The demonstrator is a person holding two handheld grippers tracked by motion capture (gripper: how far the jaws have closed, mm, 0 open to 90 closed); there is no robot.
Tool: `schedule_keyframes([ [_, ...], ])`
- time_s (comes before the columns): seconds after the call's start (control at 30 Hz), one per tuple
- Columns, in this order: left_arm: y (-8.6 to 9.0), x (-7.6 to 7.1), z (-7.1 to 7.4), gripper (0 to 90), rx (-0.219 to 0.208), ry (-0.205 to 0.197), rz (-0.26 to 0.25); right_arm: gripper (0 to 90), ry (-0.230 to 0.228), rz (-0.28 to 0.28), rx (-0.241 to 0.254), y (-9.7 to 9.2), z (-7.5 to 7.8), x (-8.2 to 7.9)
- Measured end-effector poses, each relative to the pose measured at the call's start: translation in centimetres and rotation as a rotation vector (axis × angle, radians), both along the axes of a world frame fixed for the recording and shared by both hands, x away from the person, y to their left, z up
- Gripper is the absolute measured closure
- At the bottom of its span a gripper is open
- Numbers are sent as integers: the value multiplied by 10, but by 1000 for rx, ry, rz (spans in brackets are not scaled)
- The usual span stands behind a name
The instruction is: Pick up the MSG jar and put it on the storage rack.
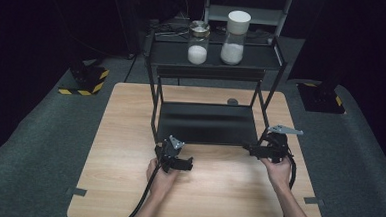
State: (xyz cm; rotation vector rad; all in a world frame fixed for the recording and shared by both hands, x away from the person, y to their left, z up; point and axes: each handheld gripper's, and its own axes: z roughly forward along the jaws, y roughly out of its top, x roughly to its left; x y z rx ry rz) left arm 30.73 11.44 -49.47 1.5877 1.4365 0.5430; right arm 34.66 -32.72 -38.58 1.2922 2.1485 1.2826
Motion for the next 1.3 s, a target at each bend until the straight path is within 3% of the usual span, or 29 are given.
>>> schedule_keyframes([
  [0.77,0,0,0,5,1,0,1,23,26,4,-41,10,-33,-6],
  [1.3,0,0,0,5,0,0,2,25,50,-24,-67,20,-54,-11],
])
